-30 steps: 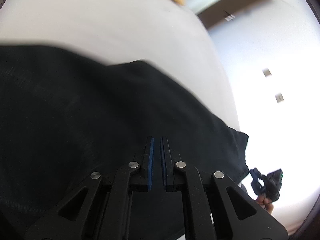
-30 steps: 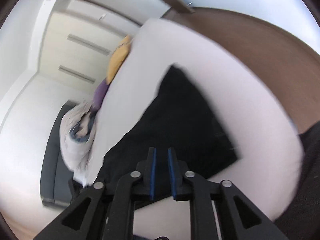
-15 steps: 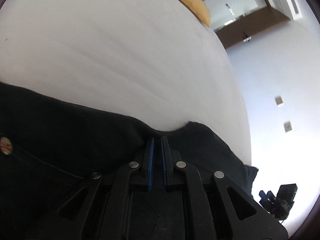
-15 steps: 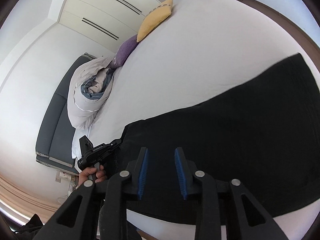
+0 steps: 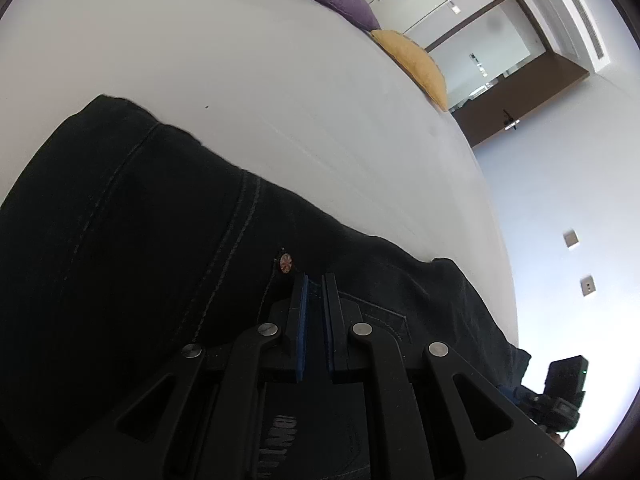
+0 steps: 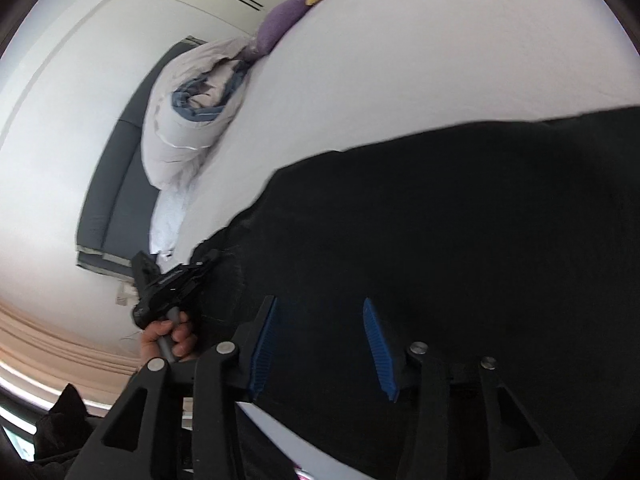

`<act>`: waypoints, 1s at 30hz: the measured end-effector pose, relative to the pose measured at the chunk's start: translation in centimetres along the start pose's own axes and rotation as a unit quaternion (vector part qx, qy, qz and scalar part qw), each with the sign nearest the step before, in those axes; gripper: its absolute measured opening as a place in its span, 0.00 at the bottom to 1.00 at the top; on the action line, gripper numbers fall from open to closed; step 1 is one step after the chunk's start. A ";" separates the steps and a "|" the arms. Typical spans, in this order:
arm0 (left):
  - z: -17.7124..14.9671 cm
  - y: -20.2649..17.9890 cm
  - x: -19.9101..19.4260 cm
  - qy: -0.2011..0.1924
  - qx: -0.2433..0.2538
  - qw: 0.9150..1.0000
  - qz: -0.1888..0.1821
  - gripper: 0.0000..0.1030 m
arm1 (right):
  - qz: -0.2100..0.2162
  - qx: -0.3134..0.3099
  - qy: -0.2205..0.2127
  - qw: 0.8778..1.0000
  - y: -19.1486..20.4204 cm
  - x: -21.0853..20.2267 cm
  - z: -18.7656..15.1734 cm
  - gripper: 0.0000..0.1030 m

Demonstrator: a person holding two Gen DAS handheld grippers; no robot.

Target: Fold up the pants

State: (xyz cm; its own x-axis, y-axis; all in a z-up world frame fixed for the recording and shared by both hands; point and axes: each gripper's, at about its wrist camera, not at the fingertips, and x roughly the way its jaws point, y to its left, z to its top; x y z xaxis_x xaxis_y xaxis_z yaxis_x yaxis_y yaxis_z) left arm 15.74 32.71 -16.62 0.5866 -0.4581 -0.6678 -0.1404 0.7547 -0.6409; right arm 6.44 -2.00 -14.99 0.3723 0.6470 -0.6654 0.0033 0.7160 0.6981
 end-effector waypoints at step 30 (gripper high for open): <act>-11.2 -19.9 7.0 0.083 0.115 0.987 -0.074 1.00 | 0.008 0.297 -0.298 0.907 -16.8 -20.6 -15.2 0.80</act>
State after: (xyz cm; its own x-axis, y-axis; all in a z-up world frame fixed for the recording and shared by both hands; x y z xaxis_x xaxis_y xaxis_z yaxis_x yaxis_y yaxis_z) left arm 13.73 9.27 -12.77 0.4464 -0.6280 -0.6375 0.1339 0.7513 -0.6463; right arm -15.34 -23.33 -17.03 0.8124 0.2727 -0.5155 0.4266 0.3248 0.8441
